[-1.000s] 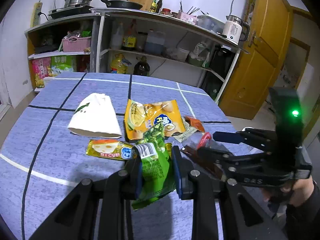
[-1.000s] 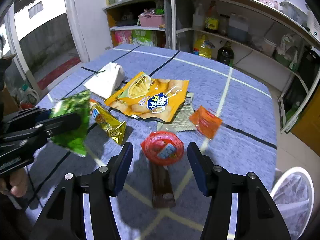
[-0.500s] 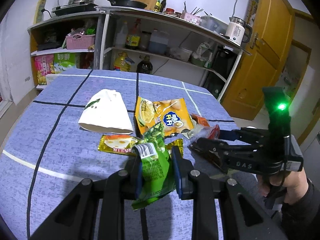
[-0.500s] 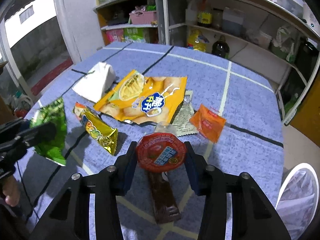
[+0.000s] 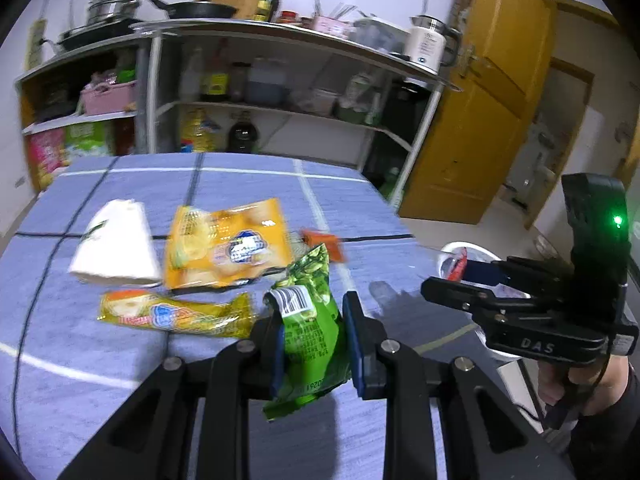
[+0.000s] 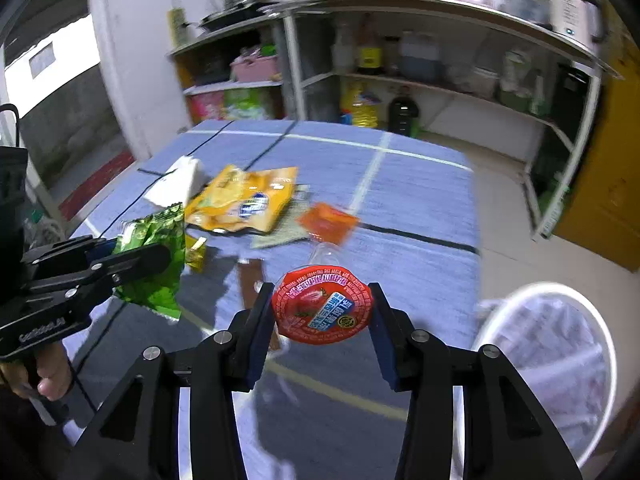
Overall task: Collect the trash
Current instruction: 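Carry the green bag and red lid over the bin and release them, then move both open tools back toward the remaining wrappers on the table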
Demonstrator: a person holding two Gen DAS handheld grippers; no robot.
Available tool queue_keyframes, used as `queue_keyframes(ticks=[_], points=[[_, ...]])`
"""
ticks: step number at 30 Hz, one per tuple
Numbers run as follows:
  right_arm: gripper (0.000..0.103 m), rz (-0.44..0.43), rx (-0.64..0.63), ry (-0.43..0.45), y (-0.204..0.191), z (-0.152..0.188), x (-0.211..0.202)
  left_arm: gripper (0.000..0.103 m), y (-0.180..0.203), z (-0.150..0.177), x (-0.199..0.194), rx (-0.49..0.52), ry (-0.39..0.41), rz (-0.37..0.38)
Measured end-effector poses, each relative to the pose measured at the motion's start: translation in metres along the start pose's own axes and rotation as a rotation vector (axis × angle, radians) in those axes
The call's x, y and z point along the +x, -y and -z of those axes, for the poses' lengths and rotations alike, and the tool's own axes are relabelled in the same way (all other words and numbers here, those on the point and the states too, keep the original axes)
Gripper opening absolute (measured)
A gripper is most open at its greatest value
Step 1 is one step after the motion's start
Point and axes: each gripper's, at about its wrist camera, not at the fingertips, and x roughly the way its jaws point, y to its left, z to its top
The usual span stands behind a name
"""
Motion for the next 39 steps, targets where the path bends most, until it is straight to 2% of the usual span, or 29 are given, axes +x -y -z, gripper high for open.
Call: queue_keyframes(ticks=[6, 11, 16, 22, 26, 29, 32, 34, 35, 39], points=[[0.046, 0.088, 0.085, 0.017, 0.053, 0.028, -0.037, 0.027, 0.061, -0.012, 0.024, 0.074, -0.009, 0.092], [0.046, 0.148, 0.182, 0.017, 0.104, 0.054, -0.061, 0.027, 0.108, -0.010, 0.046, 0.134, -0.049, 0.140], [0.046, 0.189, 0.243, 0.008, 0.138, 0.076, -0.071, 0.027, 0.150, -0.007, 0.073, 0.188, -0.097, 0.183], [0.046, 0.218, 0.298, -0.006, 0.169, 0.094, -0.073, 0.027, 0.189, -0.009, 0.109, 0.192, -0.134, 0.239], [0.046, 0.234, 0.321, -0.021, 0.186, 0.102, -0.067, 0.027, 0.207, -0.004, 0.138, 0.212, -0.180, 0.251], [0.046, 0.246, 0.342, -0.036, 0.198, 0.109, -0.062, 0.032, 0.216, -0.001, 0.153, 0.228, -0.206, 0.253], [0.047, 0.255, 0.349, -0.043, 0.204, 0.112, -0.060, 0.037, 0.219, 0.002, 0.166, 0.219, -0.250, 0.257], [0.050, 0.255, 0.348, -0.042, 0.205, 0.113, -0.060, 0.049, 0.219, 0.001, 0.169, 0.203, -0.263, 0.268], [0.051, 0.253, 0.346, -0.041, 0.204, 0.113, -0.060, 0.051, 0.218, 0.000, 0.169, 0.200, -0.260, 0.269], [0.053, 0.255, 0.337, -0.039, 0.202, 0.112, -0.061, 0.055, 0.216, 0.000, 0.164, 0.193, -0.253, 0.280]])
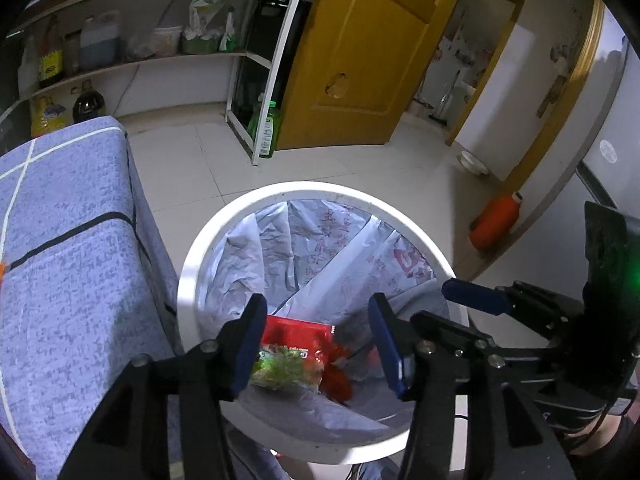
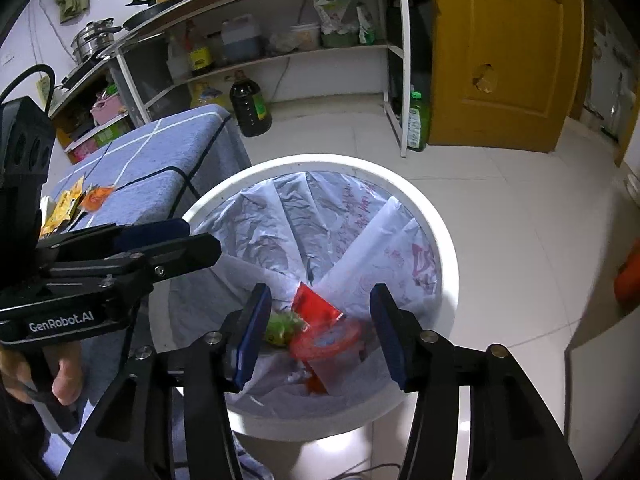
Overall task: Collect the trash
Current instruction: 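Move both open tools back toward the remaining wrappers on the table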
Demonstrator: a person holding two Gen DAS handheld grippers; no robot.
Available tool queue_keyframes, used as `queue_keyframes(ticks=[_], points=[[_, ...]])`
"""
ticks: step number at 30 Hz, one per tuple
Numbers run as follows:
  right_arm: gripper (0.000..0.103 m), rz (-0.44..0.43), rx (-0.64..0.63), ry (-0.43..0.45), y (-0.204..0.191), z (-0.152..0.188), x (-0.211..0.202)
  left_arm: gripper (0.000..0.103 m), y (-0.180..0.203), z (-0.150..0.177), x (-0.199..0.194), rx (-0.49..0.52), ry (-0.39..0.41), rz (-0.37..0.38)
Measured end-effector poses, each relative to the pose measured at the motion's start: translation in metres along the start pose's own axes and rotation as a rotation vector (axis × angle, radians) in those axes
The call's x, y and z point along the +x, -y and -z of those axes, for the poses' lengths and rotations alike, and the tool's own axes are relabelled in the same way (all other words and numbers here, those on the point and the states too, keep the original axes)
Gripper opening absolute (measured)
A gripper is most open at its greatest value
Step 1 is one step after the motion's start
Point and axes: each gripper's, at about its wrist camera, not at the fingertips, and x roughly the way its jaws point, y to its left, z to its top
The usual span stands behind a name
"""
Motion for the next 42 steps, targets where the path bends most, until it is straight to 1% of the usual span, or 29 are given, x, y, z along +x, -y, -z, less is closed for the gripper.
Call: queue_keyframes(ticks=[4, 7, 10, 15, 18, 21, 24, 27, 32, 36, 42], points=[[0.053, -0.004, -0.003, 0.027, -0.003, -0.002, -0.010, 0.055, -0.003, 0.000, -0.015, -0.015, 0.029, 0.003], [0.053, -0.002, -0.011, 0.061, -0.009, -0.004, -0.023, 0.055, -0.005, 0.002, -0.036, -0.019, 0.069, 0.000], [0.053, -0.026, -0.020, 0.094, -0.020, -0.004, -0.039, 0.055, -0.010, 0.007, -0.062, -0.025, 0.111, -0.005], [0.053, -0.077, -0.067, 0.145, -0.051, -0.006, -0.063, 0.055, -0.022, 0.021, -0.106, -0.043, 0.168, -0.038], [0.053, -0.127, -0.105, 0.164, -0.076, -0.007, -0.073, 0.055, -0.033, 0.031, -0.129, -0.057, 0.197, -0.071], [0.053, -0.181, -0.160, 0.177, -0.108, -0.007, -0.080, 0.055, -0.047, 0.041, -0.151, -0.075, 0.226, -0.104], [0.053, -0.229, -0.212, 0.176, -0.138, -0.007, -0.080, 0.055, -0.066, 0.054, -0.175, -0.106, 0.255, -0.154], [0.053, -0.254, -0.254, 0.161, -0.164, -0.007, -0.073, 0.055, -0.090, 0.068, -0.196, -0.149, 0.275, -0.206], [0.053, -0.299, -0.317, 0.134, -0.203, -0.010, -0.059, 0.055, -0.138, 0.094, -0.223, -0.249, 0.294, -0.298], [0.053, -0.331, -0.365, 0.117, -0.232, -0.011, -0.047, 0.055, -0.174, 0.109, -0.232, -0.336, 0.294, -0.355], [0.053, -0.362, -0.418, 0.074, -0.262, -0.012, -0.024, 0.055, -0.203, 0.121, -0.228, -0.420, 0.277, -0.416]])
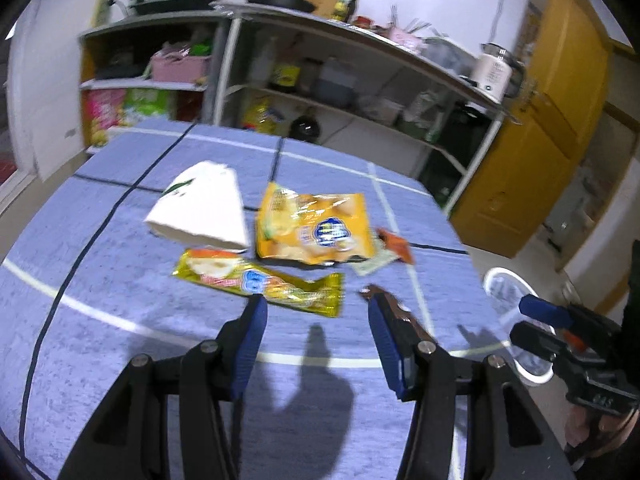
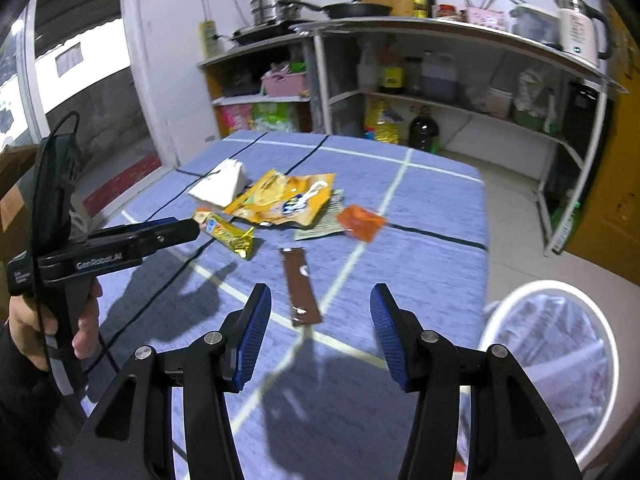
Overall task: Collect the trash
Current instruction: 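Move both open tools back toward the remaining wrappers on the table, then grasp the yellow snack stick wrapper with the left tool while the right tool grasps the brown chocolate wrapper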
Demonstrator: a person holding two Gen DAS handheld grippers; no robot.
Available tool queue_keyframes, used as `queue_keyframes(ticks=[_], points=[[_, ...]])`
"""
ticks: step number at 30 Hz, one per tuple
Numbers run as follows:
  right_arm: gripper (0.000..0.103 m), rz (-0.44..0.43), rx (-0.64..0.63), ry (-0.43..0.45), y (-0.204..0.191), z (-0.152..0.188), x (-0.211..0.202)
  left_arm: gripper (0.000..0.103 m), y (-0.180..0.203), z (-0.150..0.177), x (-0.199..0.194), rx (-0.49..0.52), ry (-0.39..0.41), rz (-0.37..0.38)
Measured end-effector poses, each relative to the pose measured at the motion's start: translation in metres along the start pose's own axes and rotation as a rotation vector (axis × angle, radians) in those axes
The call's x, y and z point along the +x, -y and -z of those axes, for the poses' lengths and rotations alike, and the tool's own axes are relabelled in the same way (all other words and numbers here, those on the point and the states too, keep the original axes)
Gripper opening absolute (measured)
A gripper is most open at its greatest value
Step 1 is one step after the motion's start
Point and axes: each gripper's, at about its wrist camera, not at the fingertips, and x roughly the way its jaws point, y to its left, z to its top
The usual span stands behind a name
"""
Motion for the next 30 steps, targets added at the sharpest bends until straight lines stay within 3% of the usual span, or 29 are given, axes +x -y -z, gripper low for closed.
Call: queue_keyframes(ticks=[18, 21, 26, 29, 30], points=[[0.052, -0.002, -0.072, -0.172, -0.021, -0.002, 0.083, 0.055, -0.036, -0.008, 0.048, -0.184, -0.097, -0.105], [0.048, 0.019, -0.080, -0.197, -0.022, -0.001, 0.093, 0.055, -0.036, -0.008, 0.055, -0.199, -0.113, -0.122], [0.037, 0.047, -0.082, -0.205, -0.022, -0.004, 0.098, 0.055, -0.023, -0.011, 0.063, -0.143, -0.102, -0.181], [0.024, 0.050, -0.083, -0.202, -0.023, -0.004, 0.098, 0.043, -0.014, -0.010, 0.067, -0.087, -0.091, -0.241], [0.023, 0.051, -0.085, -0.202, -0.023, -0.004, 0.096, 0.032, -0.011, -0.009, 0.067, -0.068, -0.090, -0.256]])
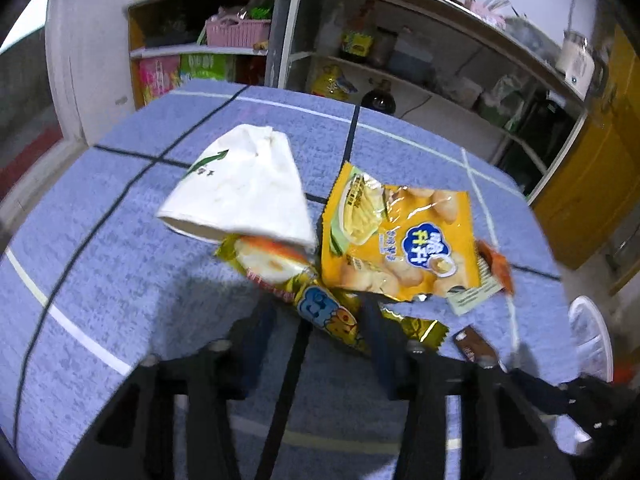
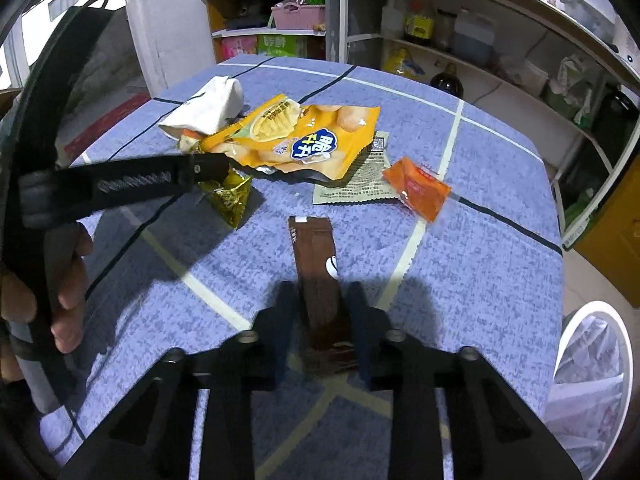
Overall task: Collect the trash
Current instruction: 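Grasp the yellow snack stick wrapper with the left tool while the right tool grasps the brown chocolate wrapper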
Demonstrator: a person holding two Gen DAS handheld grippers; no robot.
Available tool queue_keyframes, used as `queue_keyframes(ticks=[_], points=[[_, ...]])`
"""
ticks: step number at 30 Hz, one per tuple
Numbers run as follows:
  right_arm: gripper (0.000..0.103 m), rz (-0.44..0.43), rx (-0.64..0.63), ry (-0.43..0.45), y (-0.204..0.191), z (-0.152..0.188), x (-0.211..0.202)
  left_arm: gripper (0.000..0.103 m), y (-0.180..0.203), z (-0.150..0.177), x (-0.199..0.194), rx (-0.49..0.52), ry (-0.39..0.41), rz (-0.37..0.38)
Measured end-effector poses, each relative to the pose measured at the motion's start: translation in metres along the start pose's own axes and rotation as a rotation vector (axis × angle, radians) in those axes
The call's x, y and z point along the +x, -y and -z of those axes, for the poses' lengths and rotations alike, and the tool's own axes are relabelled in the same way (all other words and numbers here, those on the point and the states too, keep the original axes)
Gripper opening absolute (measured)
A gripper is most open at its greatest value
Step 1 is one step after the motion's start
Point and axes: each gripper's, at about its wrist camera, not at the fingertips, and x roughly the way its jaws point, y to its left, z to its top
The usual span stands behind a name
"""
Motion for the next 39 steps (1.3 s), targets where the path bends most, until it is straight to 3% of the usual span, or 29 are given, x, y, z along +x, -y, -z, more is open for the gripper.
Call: queue_keyframes(ticks=[4, 7, 14, 20, 29, 39], points=[[0.020, 0.005, 0.001, -0.001, 0.001, 0.005, -0.004, 0.007, -0.005, 0.001, -0.002, -0.004, -0.010, 0.010], [0.020, 0.006, 0.014, 0.013, 0.005, 0.010, -0.012, 0.003, -0.012, 0.003, -0.008, -0.009, -0.013, 0.043], [0.020, 0.013, 0.050, 0.075, 0.018, 0.021, -0.043, 0.002, -0.011, 0.017, -0.050, 0.068, 0.072, 0.122], [0.020, 0.038, 0.086, 0.106, 0.030, 0.035, -0.064, 0.002, 0.015, 0.026, -0.069, 0.147, 0.083, 0.226], [0.020, 0.109, 0.166, 0.131, 0.069, 0.061, -0.093, 0.002, 0.087, 0.030, -0.083, 0.277, 0.088, 0.386], [0.020, 0.207, 0.311, 0.156, 0.135, 0.102, -0.127, 0.002, 0.177, 0.050, -0.076, 0.419, 0.043, 0.485]])
